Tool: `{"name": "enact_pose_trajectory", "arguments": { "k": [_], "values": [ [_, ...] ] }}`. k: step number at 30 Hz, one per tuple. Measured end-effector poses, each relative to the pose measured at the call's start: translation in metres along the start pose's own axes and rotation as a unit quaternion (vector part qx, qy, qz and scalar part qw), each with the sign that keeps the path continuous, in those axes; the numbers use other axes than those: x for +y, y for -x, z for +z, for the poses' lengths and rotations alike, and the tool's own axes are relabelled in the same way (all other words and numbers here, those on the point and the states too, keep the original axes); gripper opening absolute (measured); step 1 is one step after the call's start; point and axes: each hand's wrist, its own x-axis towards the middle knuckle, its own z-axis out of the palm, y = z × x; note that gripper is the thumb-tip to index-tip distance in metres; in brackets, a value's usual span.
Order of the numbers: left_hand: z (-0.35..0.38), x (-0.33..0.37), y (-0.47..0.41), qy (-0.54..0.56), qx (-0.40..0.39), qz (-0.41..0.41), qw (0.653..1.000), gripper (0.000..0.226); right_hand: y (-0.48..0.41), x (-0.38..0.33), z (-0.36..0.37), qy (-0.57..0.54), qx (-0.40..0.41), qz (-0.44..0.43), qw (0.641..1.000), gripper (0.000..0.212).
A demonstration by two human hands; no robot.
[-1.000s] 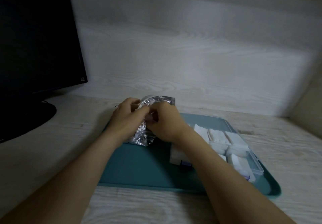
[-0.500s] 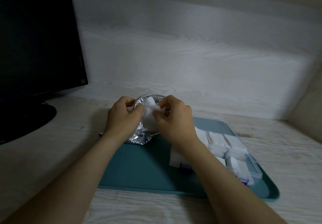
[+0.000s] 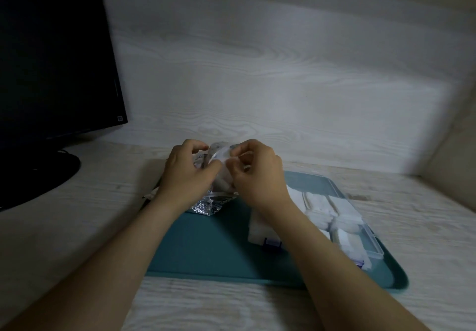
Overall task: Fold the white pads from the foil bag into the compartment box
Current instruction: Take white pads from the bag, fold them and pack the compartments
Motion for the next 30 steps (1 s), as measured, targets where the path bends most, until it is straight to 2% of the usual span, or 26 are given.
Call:
{"name": "enact_pose_trajectory", "arguments": {
  "k": [5,9,11,15,18,24,27,30],
  "values": [
    [0.005,0.0,0.003,-0.06,0.021,0.04,0.997,0.043,-0.001,-0.001,-0.003,-0.034,0.049,0.013,0.998,0.021],
    [0.008,-0.005,0.002,-0.081,0.037,0.049,0.995,0.038,0.0,-0.002,-0.007,-0.11,0.041,0.059,0.991,0.03],
    [0.009,-0.007,0.003,-0.104,0.05,0.068,0.991,0.034,-0.001,-0.004,-0.01,-0.146,0.04,0.083,0.985,0.027],
    [0.009,-0.003,0.006,-0.138,0.079,0.129,0.979,0.038,-0.005,-0.004,-0.016,-0.181,0.056,0.112,0.975,0.036],
    [0.01,0.004,0.01,-0.135,0.077,0.19,0.969,0.041,-0.004,-0.005,-0.028,-0.193,0.065,0.097,0.974,0.038],
    [0.007,0.03,0.024,-0.109,0.034,0.237,0.965,0.054,0.006,-0.007,-0.066,-0.24,0.019,0.039,0.97,0.05],
    [0.013,0.039,0.031,-0.113,0.054,0.293,0.948,0.044,0.011,-0.001,-0.08,-0.253,-0.015,0.036,0.967,0.055],
    [0.024,0.052,0.041,-0.062,0.067,0.316,0.945,0.034,0.017,0.008,-0.087,-0.235,-0.033,0.013,0.971,0.04]
  ]
}}
